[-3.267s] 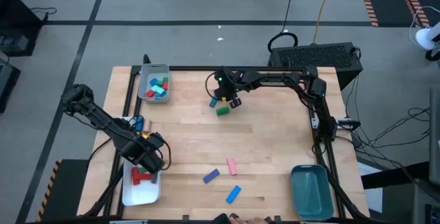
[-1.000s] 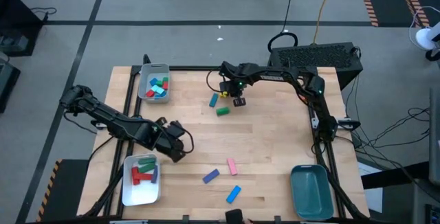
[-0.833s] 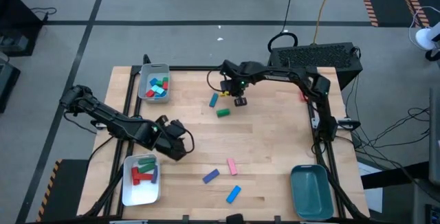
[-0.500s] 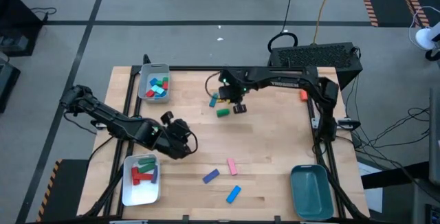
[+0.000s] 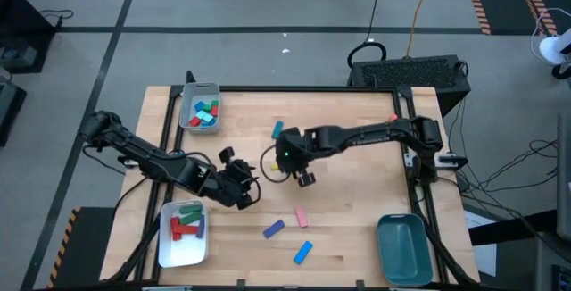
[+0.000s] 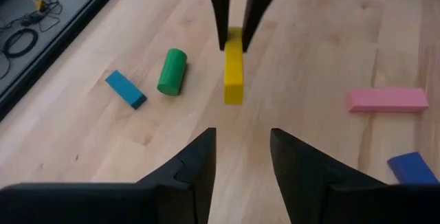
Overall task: Sort blocks by size
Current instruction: Put the yellow rectangular block into the white bin
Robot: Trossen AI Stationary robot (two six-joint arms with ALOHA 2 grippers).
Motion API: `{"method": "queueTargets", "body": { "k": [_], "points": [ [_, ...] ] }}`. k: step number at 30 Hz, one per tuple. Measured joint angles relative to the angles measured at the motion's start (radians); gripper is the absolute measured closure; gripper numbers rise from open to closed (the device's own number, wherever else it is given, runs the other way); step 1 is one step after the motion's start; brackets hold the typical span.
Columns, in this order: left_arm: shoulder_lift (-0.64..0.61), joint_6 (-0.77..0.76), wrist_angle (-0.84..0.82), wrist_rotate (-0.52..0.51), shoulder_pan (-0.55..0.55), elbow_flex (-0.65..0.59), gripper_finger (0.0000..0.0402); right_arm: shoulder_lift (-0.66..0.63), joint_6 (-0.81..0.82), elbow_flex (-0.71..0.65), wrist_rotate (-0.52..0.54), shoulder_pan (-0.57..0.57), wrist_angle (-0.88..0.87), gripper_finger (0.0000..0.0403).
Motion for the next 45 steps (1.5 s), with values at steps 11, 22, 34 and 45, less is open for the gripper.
{"method": "queueTargets", "body": {
  "k": [11,22,34,45],
  "points": [
    [0.136,0.008,0.031,-0.005,0.0,-0.001,0.0224,0.0,0.142,-0.08,0.134,0.112,0.189,0.037],
    [0.221,0.062,0.093,-0.048,-0.001,-0.001,0.0223,0.0,0.168,-0.08,0.134,0.173,0.228,0.037],
    [0.222,0.156,0.211,0.014,0.0,0.0,0.0223,0.002,0.205,-0.08,0.201,0.175,0.24,0.037],
    [0.222,0.156,0.236,-0.009,0.0,0.0,0.029,0.002,0.212,-0.08,0.202,0.185,0.238,0.037]
  ]
}}
